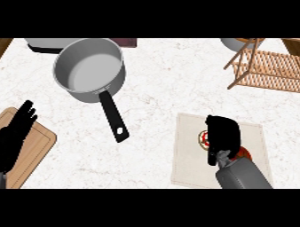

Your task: Pick the cupcake from the placemat and place it in the tiered shelf

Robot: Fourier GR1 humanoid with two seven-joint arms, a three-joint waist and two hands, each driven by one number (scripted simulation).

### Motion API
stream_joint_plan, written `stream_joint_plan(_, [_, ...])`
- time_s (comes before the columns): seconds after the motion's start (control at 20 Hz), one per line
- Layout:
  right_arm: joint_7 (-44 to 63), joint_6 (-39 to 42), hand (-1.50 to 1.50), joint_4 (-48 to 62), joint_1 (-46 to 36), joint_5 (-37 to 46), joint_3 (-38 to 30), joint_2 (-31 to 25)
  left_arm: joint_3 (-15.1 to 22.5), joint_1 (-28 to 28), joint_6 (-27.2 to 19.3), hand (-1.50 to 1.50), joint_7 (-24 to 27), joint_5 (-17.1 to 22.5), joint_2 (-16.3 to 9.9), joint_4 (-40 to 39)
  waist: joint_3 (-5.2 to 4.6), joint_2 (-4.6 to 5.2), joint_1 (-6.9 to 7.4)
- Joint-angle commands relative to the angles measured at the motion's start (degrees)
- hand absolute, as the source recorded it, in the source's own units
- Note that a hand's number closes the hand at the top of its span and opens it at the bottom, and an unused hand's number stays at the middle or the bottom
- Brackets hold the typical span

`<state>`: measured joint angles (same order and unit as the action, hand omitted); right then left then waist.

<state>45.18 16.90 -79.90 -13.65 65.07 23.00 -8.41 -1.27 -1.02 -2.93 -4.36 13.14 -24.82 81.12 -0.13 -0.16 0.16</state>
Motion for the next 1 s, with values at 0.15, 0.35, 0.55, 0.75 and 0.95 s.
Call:
stream_joint_plan(0.15, [-4.79, 0.14, 1.50, 5.76, -2.76, 3.02, -1.73, 0.54, -1.26, 0.34, 1.45, 0.00, 0.08, -3.57, 2.72, -0.62, 0.14, 0.18, 0.08])
stream_joint_plan(0.35, [-5.50, -1.22, 1.50, -0.18, 1.17, 5.87, 0.19, -1.05, -1.62, -3.80, 2.26, 0.00, 1.81, -3.99, 4.66, 1.22, 0.13, 0.11, 0.00])
stream_joint_plan(0.55, [-3.74, -1.90, 1.50, -1.38, -1.86, 8.73, 0.81, 1.90, -4.52, 2.84, 3.37, 0.00, 1.57, -4.07, 3.41, -4.00, 0.12, 0.16, -0.13])
stream_joint_plan(0.75, [-32.37, -8.47, 1.50, -8.04, 3.48, -7.05, -7.45, -14.13, -3.31, -1.39, 2.52, 0.00, 1.78, -3.84, 4.37, -2.77, 0.24, 0.03, -1.37])
stream_joint_plan(0.95, [-49.95, -9.25, 1.50, -9.62, 5.64, -19.29, -15.60, -21.69, -3.84, 0.16, 0.75, 0.00, 0.41, -4.12, 4.53, -1.56, 0.34, -0.04, -2.27])
